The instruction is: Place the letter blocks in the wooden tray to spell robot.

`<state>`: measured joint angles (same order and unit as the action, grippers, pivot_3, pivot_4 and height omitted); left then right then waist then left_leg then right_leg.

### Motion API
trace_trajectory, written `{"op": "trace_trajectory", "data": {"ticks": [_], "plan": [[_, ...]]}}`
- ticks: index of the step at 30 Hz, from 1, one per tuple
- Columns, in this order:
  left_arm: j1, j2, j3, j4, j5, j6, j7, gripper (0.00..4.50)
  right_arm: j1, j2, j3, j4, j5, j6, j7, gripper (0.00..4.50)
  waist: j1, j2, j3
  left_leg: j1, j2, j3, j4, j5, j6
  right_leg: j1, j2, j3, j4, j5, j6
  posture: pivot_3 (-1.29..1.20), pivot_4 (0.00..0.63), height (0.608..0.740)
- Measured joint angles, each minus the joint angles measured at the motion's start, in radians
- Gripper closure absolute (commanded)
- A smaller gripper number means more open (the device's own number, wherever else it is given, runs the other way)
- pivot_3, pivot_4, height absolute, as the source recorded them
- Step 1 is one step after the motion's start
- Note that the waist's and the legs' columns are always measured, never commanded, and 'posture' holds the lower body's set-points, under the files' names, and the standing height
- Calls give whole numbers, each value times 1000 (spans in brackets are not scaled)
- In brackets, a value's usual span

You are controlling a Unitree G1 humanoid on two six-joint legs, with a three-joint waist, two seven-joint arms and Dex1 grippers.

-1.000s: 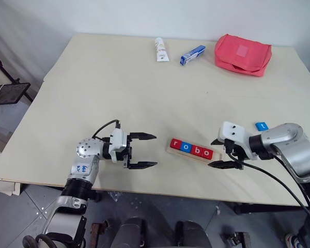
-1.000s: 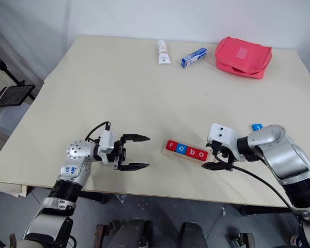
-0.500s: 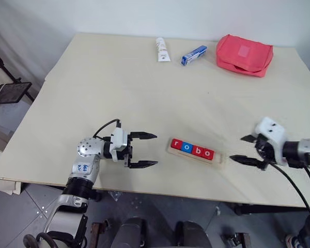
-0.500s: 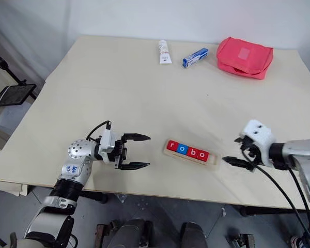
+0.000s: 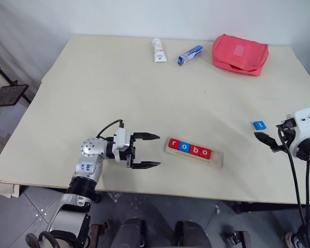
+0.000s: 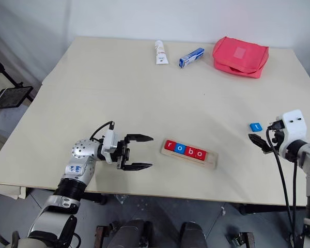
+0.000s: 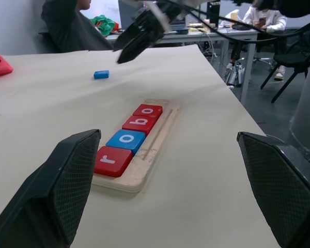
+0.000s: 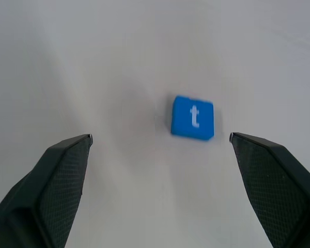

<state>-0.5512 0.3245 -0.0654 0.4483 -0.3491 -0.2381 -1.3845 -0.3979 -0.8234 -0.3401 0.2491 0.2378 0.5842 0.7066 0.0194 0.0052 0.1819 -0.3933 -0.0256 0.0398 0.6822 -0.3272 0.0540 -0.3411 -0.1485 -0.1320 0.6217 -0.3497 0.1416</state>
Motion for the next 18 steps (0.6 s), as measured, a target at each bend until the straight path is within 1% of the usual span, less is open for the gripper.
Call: {"op": "trace_trajectory", "data": {"ticks": [2,4,8,13,18], "plan": [[-3,0,-1,-1,0,2,-4,0,-71,0,31,104,-15,-40,1,41,-2,0,0,0,0,0,0,0,0,0,0,0,0,0,0,0,150,740],[-2,3,-1,-2,0,5,-4,0,-111,0,52,174,-24,-76,3,41,1,0,0,0,0,-1,0,0,0,0,0,0,0,0,0,0,150,740],[5,6,0,-13,0,11,-4,0,-159,1,81,292,-42,-129,3,41,3,0,0,-1,0,-2,0,0,0,0,0,-1,0,0,0,0,150,740],[67,36,4,-89,-1,37,13,0,-250,27,116,513,-75,-217,-11,41,-16,0,0,-1,0,-2,-1,0,0,0,0,-1,0,0,0,0,150,740],[88,48,8,-128,-1,55,30,0,-293,30,118,607,-75,-275,-13,41,-21,0,0,-1,0,-2,0,0,0,0,0,-1,0,0,0,0,150,740]]}}
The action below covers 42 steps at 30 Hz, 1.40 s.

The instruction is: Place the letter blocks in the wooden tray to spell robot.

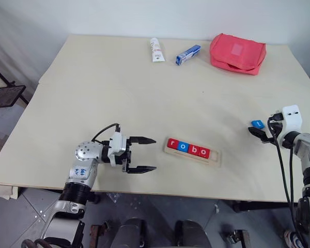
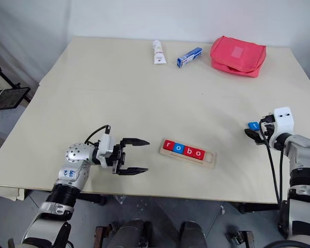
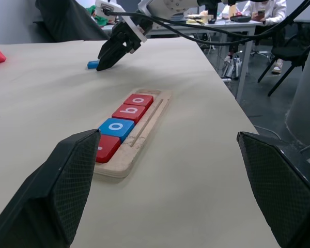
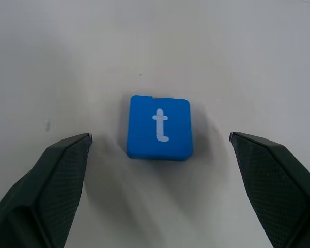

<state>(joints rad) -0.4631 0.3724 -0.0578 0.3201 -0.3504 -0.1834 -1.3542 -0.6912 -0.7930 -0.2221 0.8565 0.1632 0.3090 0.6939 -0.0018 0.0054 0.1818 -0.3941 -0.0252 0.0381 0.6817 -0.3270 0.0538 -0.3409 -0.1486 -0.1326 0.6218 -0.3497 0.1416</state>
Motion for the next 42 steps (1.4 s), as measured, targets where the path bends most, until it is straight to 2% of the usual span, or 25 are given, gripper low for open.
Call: {"op": "trace_trajectory", "data": {"ticks": [3,10,16,18,24,28,30,34,42], "plan": [[4,0,0,-5,0,5,4,0,-32,1,0,67,0,-27,-1,665,0,0,0,0,0,0,0,0,0,0,0,0,0,0,0,0,150,740],[3,0,0,-5,0,7,4,0,-53,10,-1,113,4,-55,6,3018,1,0,0,0,0,-1,0,0,0,1,0,0,0,0,0,0,150,740],[-7,1,0,9,0,4,0,0,-9,11,-20,48,22,-37,-19,3032,2,0,0,0,0,-1,0,0,0,0,0,0,0,0,0,0,150,740],[-14,1,0,17,0,-1,-2,0,73,14,-41,-90,41,15,-39,3032,3,0,0,-1,0,-2,0,0,0,-1,0,0,0,0,0,0,150,740],[-50,2,10,79,0,-23,-10,0,458,115,-190,-931,198,398,-207,3032,16,2,-1,-3,0,-2,0,0,0,-3,0,0,1,0,0,0,150,740],[-74,-4,9,125,1,-39,-20,0,605,237,-260,-1303,277,606,-342,3032,25,2,-1,-3,0,-2,0,0,0,-2,1,1,1,0,0,0,150,740],[-84,-4,10,137,1,-46,-27,0,663,293,-263,-1412,298,662,-389,3032,26,2,-1,-2,-1,-2,0,0,0,-2,0,2,1,0,0,0,150,740],[-107,-15,9,174,1,-59,-44,0,734,391,-279,-1513,312,720,-472,3032,28,2,-1,-2,-2,-2,0,0,0,-2,0,3,1,0,0,0,150,740],[-122,-25,8,204,1,-71,-64,0,795,469,-288,-1526,305,713,-548,3032,22,2,-1,3,-2,0,-2,0,0,-1,0,4,3,0,0,0,150,740]]}}
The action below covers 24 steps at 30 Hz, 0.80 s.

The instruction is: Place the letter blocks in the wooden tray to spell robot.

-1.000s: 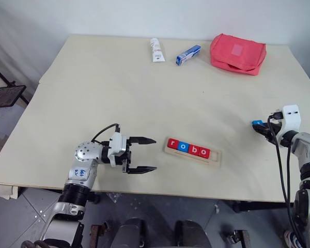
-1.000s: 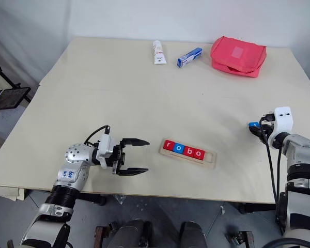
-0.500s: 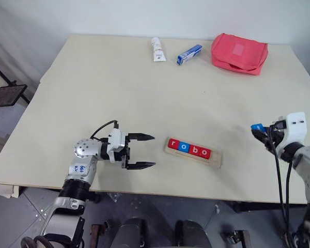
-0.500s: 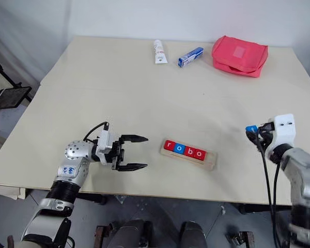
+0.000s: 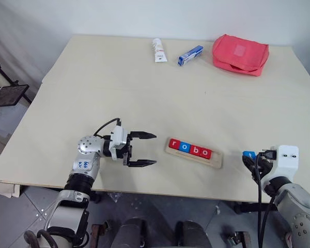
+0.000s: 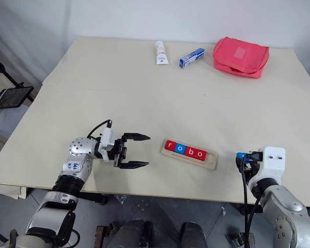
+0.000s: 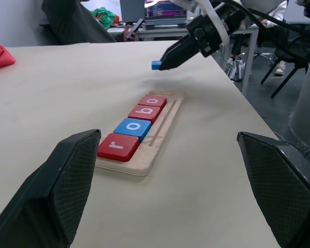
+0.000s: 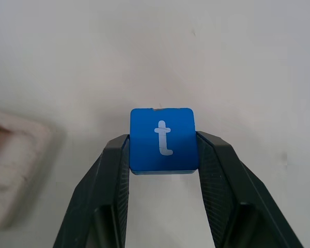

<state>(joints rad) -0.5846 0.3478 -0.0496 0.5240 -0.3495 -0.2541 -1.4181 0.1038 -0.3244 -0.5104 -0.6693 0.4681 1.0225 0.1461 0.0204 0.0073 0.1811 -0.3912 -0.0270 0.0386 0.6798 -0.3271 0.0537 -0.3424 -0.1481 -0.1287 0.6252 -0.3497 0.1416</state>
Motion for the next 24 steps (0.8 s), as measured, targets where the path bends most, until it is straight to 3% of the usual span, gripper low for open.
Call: {"op": "trace_trajectory", "data": {"ticks": [2,11,16,20,24], "plan": [[0,0,0,0,0,0,-3,0,13,11,6,0,-6,-8,-9,3032,0,0,0,0,0,0,0,0,0,0,0,0,0,0,0,0,150,740],[1,6,0,-7,0,3,-3,0,47,17,31,0,-6,-60,2,87,1,0,0,0,0,0,0,0,0,0,0,1,0,0,0,0,150,740],[1,7,0,-8,0,3,-3,0,88,-91,31,-3,16,-66,102,33,2,0,0,0,-1,0,0,0,0,0,0,1,0,0,0,0,150,740],[2,5,0,-11,0,4,-2,0,131,-283,23,-3,52,-100,279,33,3,0,0,0,0,0,0,0,0,1,0,1,-1,0,0,0,150,740],[3,5,0,-13,0,3,-2,0,179,-556,35,82,26,-220,531,33,3,-2,0,0,0,1,0,0,1,3,0,0,-4,0,0,0,150,740]]}}
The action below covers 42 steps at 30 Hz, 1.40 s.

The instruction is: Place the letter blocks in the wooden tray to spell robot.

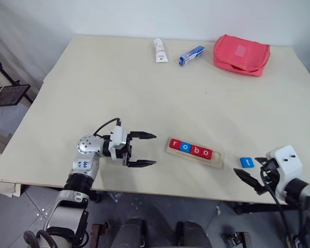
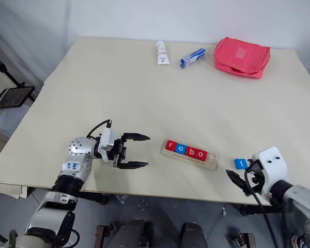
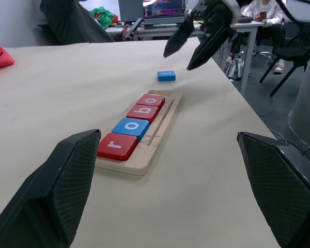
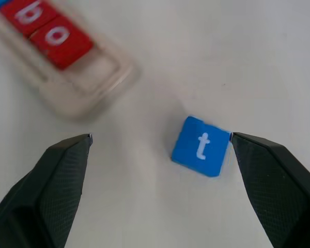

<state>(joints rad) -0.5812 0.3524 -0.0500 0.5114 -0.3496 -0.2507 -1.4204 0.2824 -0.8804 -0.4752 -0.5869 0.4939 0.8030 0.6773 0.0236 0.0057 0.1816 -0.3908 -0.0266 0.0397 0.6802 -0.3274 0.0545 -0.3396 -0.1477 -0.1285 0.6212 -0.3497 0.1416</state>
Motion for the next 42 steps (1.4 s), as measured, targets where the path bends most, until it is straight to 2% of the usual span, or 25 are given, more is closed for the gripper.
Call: {"op": "trace_trajectory", "data": {"ticks": [2,6,9,11,15,21,24,31,32,37,42], "plan": [[1,0,0,-1,0,0,1,0,-2,-97,17,79,-40,-74,96,33,0,0,0,0,0,0,0,0,0,0,0,0,0,0,0,0,150,740],[8,-1,0,-9,0,0,2,0,-66,-198,100,229,-102,-211,234,33,-1,0,0,0,0,0,0,0,0,0,0,-1,-1,0,0,0,150,740],[19,3,3,-33,-1,0,8,0,-155,-256,185,358,-159,-327,331,33,0,0,0,0,1,0,1,0,0,1,0,-2,-1,0,0,0,150,740],[38,7,2,-48,-1,3,11,0,-285,-295,299,489,-220,-438,422,33,-6,0,0,0,1,1,1,0,0,1,-1,-1,-3,0,0,0,150,740],[76,8,0,-99,-1,15,21,0,-489,-298,449,683,-316,-585,543,33,-7,0,1,-1,2,1,1,0,0,1,-1,-3,-3,0,0,0,150,740],[125,26,3,-162,-2,35,46,0,-643,-261,575,855,-399,-715,642,33,0,-1,1,-2,1,-1,2,0,0,1,-1,-4,-2,0,0,0,150,740],[144,31,3,-195,-2,47,59,0,-670,-257,593,890,-416,-753,677,588,0,0,1,-2,1,-2,2,0,0,1,-1,-4,-2,0,0,0,150,740],[173,50,3,-233,-6,63,78,0,-681,-252,606,913,-428,-798,716,2907,-1,-1,1,-1,1,-1,3,0,0,2,-1,-4,-2,0,0,0,150,740],[174,50,3,-233,-6,65,79,0,-682,-252,606,913,-432,-800,716,3047,-1,-1,1,-1,1,-1,3,0,0,2,-1,-4,-2,0,0,0,150,740],[167,49,3,-229,-6,65,80,0,-682,-251,601,905,-434,-771,710,3039,0,-1,1,-1,2,-1,3,0,0,2,-1,-4,-2,0,0,0,150,740],[136,39,1,-202,-6,58,78,0,-671,-255,563,813,-419,-619,696,3039,0,0,1,-1,2,-1,3,0,0,1,-1,-4,-2,0,0,0,150,740]]}}
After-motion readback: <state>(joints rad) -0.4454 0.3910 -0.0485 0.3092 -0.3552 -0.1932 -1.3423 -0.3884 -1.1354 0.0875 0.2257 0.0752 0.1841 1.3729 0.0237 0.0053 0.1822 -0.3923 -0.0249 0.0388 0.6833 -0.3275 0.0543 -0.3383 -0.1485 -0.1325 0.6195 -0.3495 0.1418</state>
